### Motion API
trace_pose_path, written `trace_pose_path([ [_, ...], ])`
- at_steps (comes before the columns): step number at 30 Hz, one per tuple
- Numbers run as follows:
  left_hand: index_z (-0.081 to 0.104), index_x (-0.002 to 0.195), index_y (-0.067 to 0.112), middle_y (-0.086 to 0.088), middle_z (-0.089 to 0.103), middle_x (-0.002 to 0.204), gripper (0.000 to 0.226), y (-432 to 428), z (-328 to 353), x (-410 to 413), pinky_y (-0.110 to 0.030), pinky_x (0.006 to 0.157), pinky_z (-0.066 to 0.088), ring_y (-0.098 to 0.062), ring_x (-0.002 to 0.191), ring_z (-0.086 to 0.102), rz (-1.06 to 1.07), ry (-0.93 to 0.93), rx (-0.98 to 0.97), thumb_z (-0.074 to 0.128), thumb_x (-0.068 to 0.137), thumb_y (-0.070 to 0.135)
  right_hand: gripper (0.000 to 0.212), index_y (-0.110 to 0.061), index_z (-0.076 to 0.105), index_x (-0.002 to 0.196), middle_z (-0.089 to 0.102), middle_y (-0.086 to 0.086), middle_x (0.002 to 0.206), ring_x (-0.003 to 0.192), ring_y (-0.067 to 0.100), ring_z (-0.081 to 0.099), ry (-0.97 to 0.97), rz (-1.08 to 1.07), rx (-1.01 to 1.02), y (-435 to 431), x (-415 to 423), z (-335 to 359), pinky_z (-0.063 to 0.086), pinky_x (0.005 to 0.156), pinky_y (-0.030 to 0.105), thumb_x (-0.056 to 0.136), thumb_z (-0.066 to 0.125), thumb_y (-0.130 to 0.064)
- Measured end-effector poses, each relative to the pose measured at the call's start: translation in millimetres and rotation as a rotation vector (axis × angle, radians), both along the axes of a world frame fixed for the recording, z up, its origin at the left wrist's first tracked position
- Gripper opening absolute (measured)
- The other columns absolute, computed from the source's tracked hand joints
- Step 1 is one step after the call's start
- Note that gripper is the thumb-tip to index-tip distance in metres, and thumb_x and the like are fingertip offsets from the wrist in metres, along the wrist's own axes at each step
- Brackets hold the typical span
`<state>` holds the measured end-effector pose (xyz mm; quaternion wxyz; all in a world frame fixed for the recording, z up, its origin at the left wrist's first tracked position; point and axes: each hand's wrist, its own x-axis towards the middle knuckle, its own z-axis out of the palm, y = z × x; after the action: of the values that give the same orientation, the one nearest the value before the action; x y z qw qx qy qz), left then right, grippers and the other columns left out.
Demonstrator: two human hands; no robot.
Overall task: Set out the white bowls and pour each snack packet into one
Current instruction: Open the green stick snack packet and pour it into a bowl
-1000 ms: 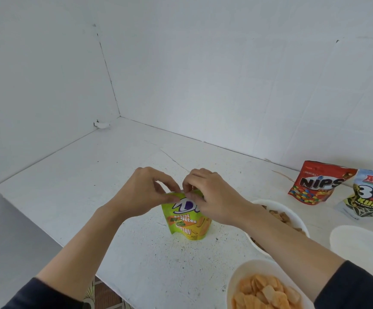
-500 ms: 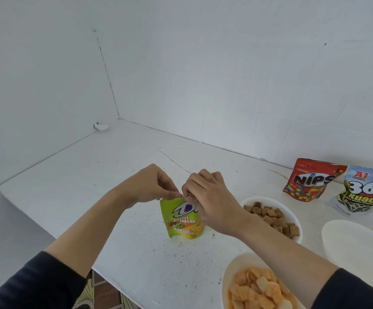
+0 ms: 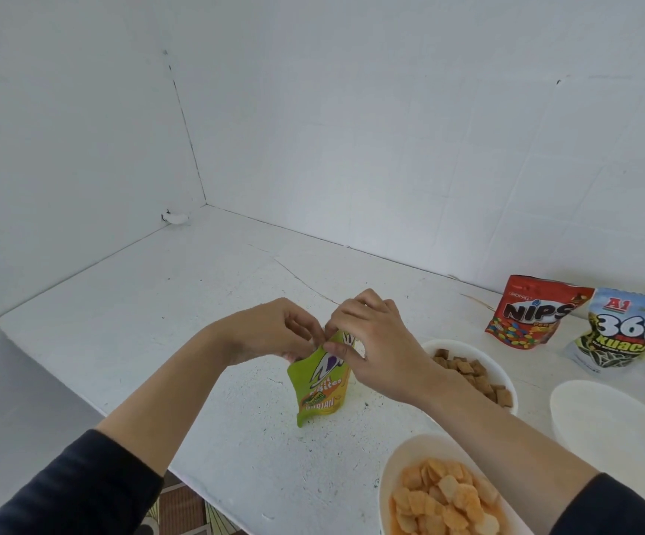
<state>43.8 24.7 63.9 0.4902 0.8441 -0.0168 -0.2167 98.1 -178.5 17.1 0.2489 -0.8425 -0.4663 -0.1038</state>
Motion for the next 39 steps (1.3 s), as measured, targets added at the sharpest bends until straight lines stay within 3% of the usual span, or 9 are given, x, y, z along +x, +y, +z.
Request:
trace_pose_path([
  [4, 0.082, 0.101, 0.006, -0.015, 0.076, 0.085, 0.024, -7, 1, 3, -0.02, 0.065, 0.046, -0.01, 0.064, 0.053, 0.01, -0.011, 0.017, 0.062, 0.089, -0.001, 0.019, -0.031, 0.065, 0.1, 0.042, -0.012, 0.109, 0.104, 0.007, 0.04, 0.151, 0.019, -0.013, -7, 4, 9, 0.042, 0.089, 0.029, 0.09, 0.067, -0.046],
  [9, 0.085, 0.096, 0.017, 0.005, 0.064, 0.057, 0.018, -7, 0, 9, -0.017, 0.054, 0.04, -0.009, 0.053, 0.046, 0.197, -0.143, 0.124, 0.072, 0.085, 0.009, 0.024, -0.04, 0.046, 0.081, 0.038, -0.011, 0.106, 0.105, 0.009, 0.044, 0.236, 0.058, -0.117, -12, 11, 18, 0.051, 0.085, 0.037, 0.091, 0.067, -0.043],
  [13, 0.084, 0.093, 0.021, 0.005, 0.073, 0.08, 0.019, 0, -4, 15, -0.014, 0.044, 0.04, -0.009, 0.056, 0.055, 0.392, -0.314, 0.304, 0.068, 0.086, 0.013, 0.022, -0.03, 0.052, 0.079, 0.037, -0.01, 0.108, 0.109, 0.012, 0.045, 0.263, 0.078, -0.082, -16, 17, 21, 0.052, 0.086, 0.037, 0.094, 0.067, -0.033],
  [15, 0.083, 0.1, 0.026, 0.004, 0.075, 0.09, 0.02, -4, -3, 18, -0.013, 0.045, 0.043, -0.007, 0.06, 0.06, 0.344, -0.323, 0.379, 0.068, 0.088, 0.019, 0.017, -0.029, 0.056, 0.082, 0.037, -0.009, 0.111, 0.11, 0.012, 0.045, 0.223, 0.081, -0.081, -12, 18, 22, 0.053, 0.085, 0.037, 0.096, 0.065, -0.032],
  [19, 0.08, 0.113, 0.024, 0.008, 0.071, 0.084, 0.028, -14, 2, 22, -0.009, 0.042, 0.04, 0.0, 0.039, 0.055, 0.146, -0.26, 0.421, 0.069, 0.09, 0.013, 0.008, -0.028, 0.063, 0.088, 0.037, -0.009, 0.119, 0.113, 0.011, 0.042, 0.182, 0.089, -0.07, -2, 19, 18, 0.052, 0.09, 0.034, 0.095, 0.065, -0.03],
  [24, 0.082, 0.104, 0.032, 0.006, 0.071, 0.09, 0.051, 0, 10, 28, -0.019, 0.051, 0.039, -0.01, 0.067, 0.055, 0.171, -0.324, 0.643, 0.056, 0.08, -0.005, 0.015, -0.024, 0.065, 0.081, 0.035, -0.016, 0.115, 0.115, 0.003, 0.035, 0.205, 0.081, -0.093, -10, 26, 11, 0.043, 0.088, 0.024, 0.093, 0.068, -0.031],
  [29, 0.078, 0.115, 0.032, 0.002, 0.073, 0.106, 0.054, -3, 2, 32, -0.03, 0.074, 0.054, -0.021, 0.095, 0.063, 0.061, -0.29, 0.595, 0.051, 0.084, -0.003, 0.02, -0.025, 0.058, 0.076, 0.037, -0.016, 0.116, 0.115, 0.001, 0.031, 0.181, 0.07, -0.139, -14, 31, 11, 0.042, 0.089, 0.025, 0.093, 0.067, -0.032],
  [34, 0.071, 0.128, 0.034, 0.0, 0.075, 0.11, 0.055, 0, -6, 37, -0.025, 0.063, 0.058, -0.027, 0.089, 0.071, 0.032, -0.221, 0.417, 0.045, 0.092, 0.001, 0.02, -0.032, 0.068, 0.092, 0.032, -0.014, 0.122, 0.123, 0.007, 0.03, 0.162, 0.053, -0.103, -10, 25, 8, 0.041, 0.102, 0.037, 0.087, 0.068, -0.052],
  [39, 0.081, 0.11, 0.034, 0.009, 0.073, 0.087, 0.048, 6, -10, 36, -0.017, 0.055, 0.047, -0.007, 0.068, 0.061, 0.127, -0.308, 0.339, 0.058, 0.086, -0.001, 0.01, -0.028, 0.071, 0.084, 0.036, -0.011, 0.124, 0.121, 0.012, 0.032, 0.181, 0.086, -0.113, -6, 25, 4, 0.043, 0.099, 0.049, 0.09, 0.071, -0.037],
])
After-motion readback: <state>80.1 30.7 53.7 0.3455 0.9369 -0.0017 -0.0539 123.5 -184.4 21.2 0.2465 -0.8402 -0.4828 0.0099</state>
